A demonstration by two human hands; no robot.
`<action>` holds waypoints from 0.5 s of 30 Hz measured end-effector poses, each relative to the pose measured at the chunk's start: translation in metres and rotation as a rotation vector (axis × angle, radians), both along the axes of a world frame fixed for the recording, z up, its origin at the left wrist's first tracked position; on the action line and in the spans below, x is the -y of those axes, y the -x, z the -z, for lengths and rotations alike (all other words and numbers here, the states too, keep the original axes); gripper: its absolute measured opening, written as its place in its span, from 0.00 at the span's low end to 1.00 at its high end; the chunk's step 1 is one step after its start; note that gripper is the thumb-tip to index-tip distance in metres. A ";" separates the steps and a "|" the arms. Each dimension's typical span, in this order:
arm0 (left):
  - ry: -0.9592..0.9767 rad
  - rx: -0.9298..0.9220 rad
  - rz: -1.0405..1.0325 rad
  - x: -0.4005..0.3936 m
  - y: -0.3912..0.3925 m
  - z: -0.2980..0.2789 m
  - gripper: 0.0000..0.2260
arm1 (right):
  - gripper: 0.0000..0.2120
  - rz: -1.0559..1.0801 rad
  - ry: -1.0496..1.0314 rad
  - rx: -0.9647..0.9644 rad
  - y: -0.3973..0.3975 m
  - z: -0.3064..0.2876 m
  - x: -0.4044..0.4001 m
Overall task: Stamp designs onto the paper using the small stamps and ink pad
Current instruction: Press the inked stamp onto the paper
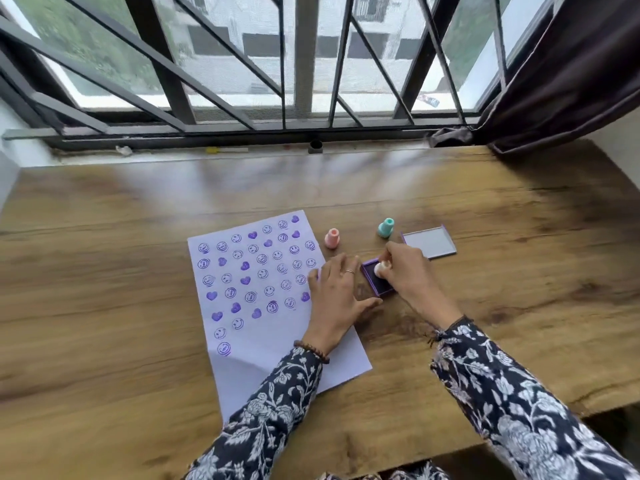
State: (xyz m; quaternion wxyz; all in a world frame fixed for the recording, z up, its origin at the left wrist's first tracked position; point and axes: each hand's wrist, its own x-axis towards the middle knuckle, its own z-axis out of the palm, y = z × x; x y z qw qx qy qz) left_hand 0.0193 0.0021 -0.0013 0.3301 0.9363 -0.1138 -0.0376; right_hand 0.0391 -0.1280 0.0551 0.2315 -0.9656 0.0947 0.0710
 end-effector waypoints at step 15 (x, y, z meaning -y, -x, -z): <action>-0.063 -0.034 -0.141 -0.218 0.069 -0.003 0.36 | 0.03 0.516 -0.786 0.057 0.121 0.019 -0.182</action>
